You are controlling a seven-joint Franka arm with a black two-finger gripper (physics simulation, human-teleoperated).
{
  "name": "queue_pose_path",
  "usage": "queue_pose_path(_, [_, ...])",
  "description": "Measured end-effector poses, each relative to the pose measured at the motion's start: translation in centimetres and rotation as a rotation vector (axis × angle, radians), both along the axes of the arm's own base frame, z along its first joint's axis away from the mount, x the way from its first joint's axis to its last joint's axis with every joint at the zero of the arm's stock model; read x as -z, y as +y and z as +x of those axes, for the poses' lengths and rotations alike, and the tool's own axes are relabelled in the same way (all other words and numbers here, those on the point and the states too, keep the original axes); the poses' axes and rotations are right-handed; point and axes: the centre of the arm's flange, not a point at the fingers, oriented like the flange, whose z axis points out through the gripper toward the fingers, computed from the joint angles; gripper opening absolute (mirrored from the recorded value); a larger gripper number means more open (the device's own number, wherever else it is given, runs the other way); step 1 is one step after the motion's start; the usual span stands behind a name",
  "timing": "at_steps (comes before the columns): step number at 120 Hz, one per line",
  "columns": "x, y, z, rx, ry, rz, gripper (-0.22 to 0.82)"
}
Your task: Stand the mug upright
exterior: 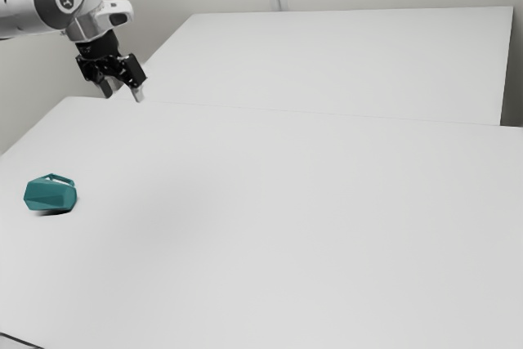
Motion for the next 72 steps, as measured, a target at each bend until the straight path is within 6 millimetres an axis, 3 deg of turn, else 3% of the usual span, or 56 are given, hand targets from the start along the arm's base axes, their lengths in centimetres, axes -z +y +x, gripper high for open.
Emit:
queue_pose_path(28, [0.4, 4.5, -2.2, -0.088, -0.022, -0.015, 0.60])
queue_pose_path(47, [1.2, 7.2, -9.2, -0.147, -0.046, -0.052, 0.60])
queue_pose_path(72, [5.6, 14.5, -17.6, -0.306, -0.066, -0.055, 0.60])
